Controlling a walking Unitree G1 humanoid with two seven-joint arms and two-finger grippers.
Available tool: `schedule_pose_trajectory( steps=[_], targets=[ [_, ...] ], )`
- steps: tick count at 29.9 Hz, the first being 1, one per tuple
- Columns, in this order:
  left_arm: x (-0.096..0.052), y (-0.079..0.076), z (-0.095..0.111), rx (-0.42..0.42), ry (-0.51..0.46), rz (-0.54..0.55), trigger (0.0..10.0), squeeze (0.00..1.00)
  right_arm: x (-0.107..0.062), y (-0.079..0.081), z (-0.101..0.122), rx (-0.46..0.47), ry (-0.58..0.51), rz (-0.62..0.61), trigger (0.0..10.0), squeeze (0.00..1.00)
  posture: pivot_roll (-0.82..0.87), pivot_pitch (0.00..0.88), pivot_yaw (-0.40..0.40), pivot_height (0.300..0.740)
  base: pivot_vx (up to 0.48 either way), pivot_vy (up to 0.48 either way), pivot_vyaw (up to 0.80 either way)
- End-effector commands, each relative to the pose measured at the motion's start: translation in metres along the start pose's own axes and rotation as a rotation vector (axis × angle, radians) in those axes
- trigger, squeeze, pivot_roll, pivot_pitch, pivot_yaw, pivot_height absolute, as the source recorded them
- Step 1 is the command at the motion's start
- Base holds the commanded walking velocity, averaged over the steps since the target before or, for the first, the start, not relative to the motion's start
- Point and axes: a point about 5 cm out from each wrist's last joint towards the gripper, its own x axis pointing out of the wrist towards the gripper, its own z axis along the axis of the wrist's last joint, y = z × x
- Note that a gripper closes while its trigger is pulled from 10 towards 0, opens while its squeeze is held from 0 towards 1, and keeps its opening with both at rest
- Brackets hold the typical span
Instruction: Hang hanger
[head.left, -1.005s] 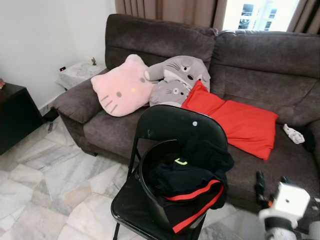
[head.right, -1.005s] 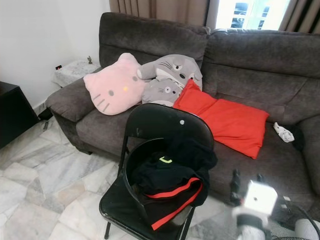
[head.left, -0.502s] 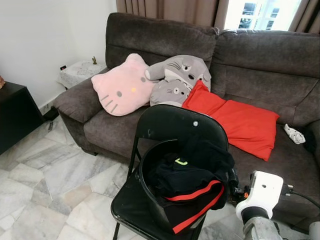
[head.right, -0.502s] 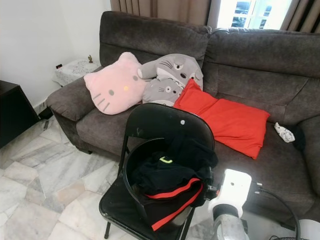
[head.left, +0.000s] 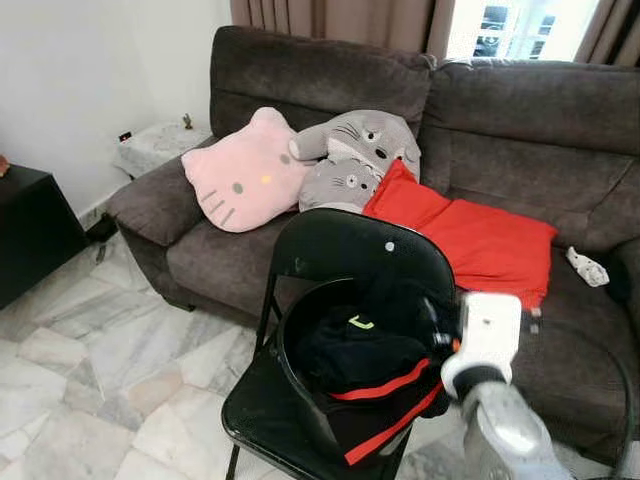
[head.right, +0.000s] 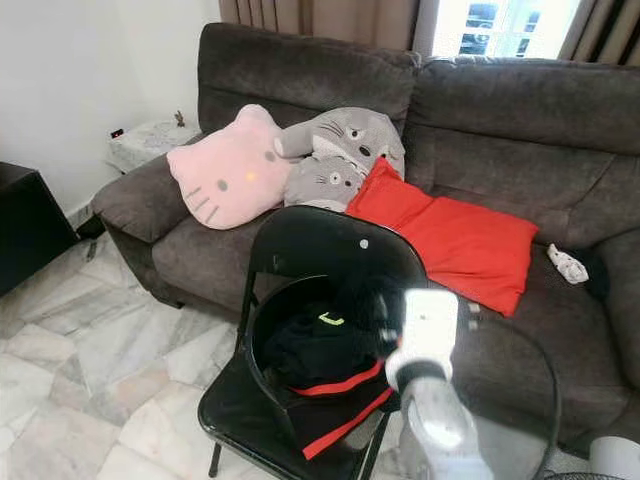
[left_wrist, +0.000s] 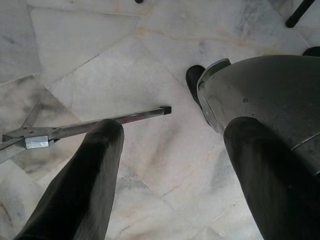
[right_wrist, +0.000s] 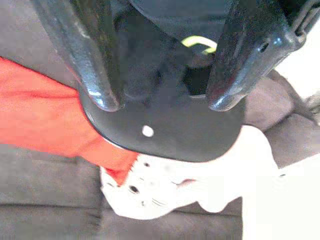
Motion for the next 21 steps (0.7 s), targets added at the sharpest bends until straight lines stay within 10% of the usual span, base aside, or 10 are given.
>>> schedule_pose_trajectory(
  steps=[1,11,19,21],
  targets=[
    [0.000,-0.002,-0.003,-0.005,0.015,-0.010,10.0,0.00,0.005,0.005,-0.002,-0.007,0.031,0.020,10.0,0.00,-0.09,0.000,0.041,0.740,0.000,0.000,0.00],
    [0.000,-0.003,-0.003,-0.006,0.014,-0.013,10.0,0.00,0.005,0.004,-0.024,0.228,0.211,-0.086,10.0,0.00,-0.09,0.000,0.043,0.740,0.000,0.000,0.00],
    [0.000,-0.003,-0.002,0.001,0.014,-0.016,10.0,0.00,-0.010,-0.019,-0.017,-0.017,0.150,-0.156,10.0,0.00,-0.11,0.000,0.042,0.740,0.000,0.000,0.00],
    [0.000,-0.003,-0.001,0.004,0.013,-0.021,10.0,0.00,-0.036,-0.035,-0.044,-0.029,0.302,-0.184,10.0,0.00,-0.12,0.000,0.039,0.740,0.000,0.000,0.00]
  ],
)
